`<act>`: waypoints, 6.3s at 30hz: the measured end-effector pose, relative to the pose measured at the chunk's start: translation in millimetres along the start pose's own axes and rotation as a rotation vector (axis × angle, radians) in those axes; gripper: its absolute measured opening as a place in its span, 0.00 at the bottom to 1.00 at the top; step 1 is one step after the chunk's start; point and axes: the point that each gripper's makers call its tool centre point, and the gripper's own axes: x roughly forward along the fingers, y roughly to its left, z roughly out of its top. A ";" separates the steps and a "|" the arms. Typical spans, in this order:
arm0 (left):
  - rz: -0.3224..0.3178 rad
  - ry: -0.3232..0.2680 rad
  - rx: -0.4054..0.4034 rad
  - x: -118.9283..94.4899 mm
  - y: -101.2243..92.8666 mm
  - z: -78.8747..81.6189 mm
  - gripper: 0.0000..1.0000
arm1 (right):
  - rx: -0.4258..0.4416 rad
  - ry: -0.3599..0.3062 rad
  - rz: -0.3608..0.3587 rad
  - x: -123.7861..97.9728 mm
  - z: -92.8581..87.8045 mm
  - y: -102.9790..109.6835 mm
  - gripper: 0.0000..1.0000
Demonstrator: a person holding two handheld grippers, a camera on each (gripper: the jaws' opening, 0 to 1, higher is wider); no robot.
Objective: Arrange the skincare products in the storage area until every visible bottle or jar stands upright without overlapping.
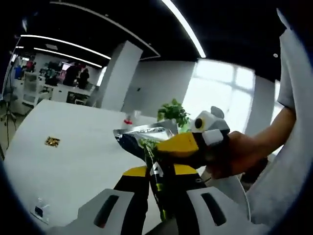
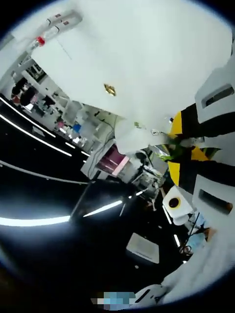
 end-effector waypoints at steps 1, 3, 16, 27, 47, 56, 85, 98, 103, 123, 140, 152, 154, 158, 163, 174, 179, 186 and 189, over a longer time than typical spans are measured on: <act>-0.005 -0.006 -0.018 -0.5 -0.8 1.1 0.18 | -0.001 0.021 0.015 -0.9 -1.8 1.6 0.09; -0.025 -0.066 -0.087 -6.3 0.7 12.4 0.18 | 0.014 0.034 0.034 -3.4 -0.9 3.6 0.08; -0.092 -0.100 -0.277 -5.3 2.1 16.0 0.54 | 0.046 0.009 0.206 -31.4 4.4 17.8 0.03; -0.317 -0.098 -0.419 -8.8 -30.7 21.2 0.51 | 0.065 0.071 0.330 -32.9 -2.9 44.9 0.05; -0.236 -0.037 -0.496 -1.1 -9.5 5.5 0.00 | 0.094 0.140 0.075 -28.6 -20.0 -2.9 0.13; -0.222 -0.060 -0.539 -6.6 -1.5 9.9 0.24 | 0.077 0.124 0.182 -35.8 -10.0 12.9 0.10; -0.553 -0.144 -0.924 -21.1 -25.2 37.2 0.02 | 0.021 -0.105 0.326 -29.7 33.4 44.5 0.11; -0.382 -0.242 -0.658 -21.5 -6.7 41.7 0.00 | 0.087 -0.107 0.274 -21.0 16.1 33.1 0.06; -0.344 -0.269 -0.647 -23.1 1.9 43.7 0.00 | 0.053 -0.143 0.255 -15.9 21.0 34.9 0.01; -0.394 -0.279 -0.887 -21.6 10.7 45.9 0.24 | 0.181 0.082 0.319 -46.8 2.6 43.5 0.00; -0.505 -0.171 -0.948 -18.0 -12.3 37.9 0.33 | 0.228 0.272 0.405 -32.4 -15.4 61.6 0.00; -0.437 -0.184 -0.913 -20.1 -0.8 34.7 0.00 | 0.263 0.319 0.314 -24.0 -19.3 40.1 0.00; -0.411 -0.187 -0.880 -18.6 1.3 33.7 0.00 | 0.281 0.285 0.308 -23.9 -16.4 38.4 0.00; -0.388 -0.195 -0.848 -19.2 2.7 34.5 0.00 | 0.325 0.184 0.300 -23.2 -5.8 34.0 0.00; -0.364 -0.187 -0.844 -17.7 4.1 31.9 0.00 | 0.296 0.154 0.276 -23.7 -5.3 31.7 0.00; -0.360 -0.112 -0.811 -11.3 -2.7 21.5 0.00 | 0.250 0.066 0.205 -26.4 23.6 15.2 0.00; -0.341 -0.123 -0.826 -12.7 3.4 20.9 0.00 | 0.318 -0.019 0.169 -17.7 31.2 8.0 0.00; -0.322 -0.213 -0.873 -21.5 15.5 32.5 0.00 | 0.364 -0.030 0.209 -10.9 12.3 12.9 0.22; -0.322 -0.239 -0.883 -24.0 18.8 35.6 0.00 | 0.352 0.016 0.239 -10.2 -3.1 22.7 0.18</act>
